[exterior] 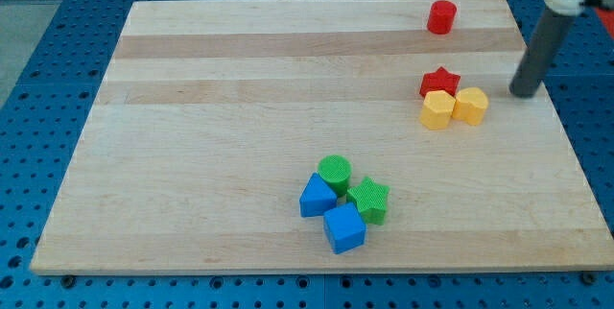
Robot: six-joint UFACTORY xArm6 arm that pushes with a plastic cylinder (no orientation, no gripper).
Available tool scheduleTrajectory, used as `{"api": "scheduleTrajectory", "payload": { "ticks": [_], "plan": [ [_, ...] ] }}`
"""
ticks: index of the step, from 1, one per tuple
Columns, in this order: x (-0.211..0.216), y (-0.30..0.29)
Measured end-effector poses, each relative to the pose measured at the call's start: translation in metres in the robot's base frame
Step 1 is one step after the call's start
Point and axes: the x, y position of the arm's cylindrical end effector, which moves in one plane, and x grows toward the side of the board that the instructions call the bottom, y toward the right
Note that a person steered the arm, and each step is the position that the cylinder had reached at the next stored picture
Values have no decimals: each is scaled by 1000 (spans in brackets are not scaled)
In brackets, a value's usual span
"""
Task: Separate the red star from the yellow blocks
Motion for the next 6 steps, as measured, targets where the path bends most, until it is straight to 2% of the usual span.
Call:
{"api": "scheduleTrajectory", "payload": {
  "ticks": [2,3,4,6],
  "plan": [
    [11,-68],
    [0,-96],
    [-7,-82],
    [-19,-155]
  ]
}}
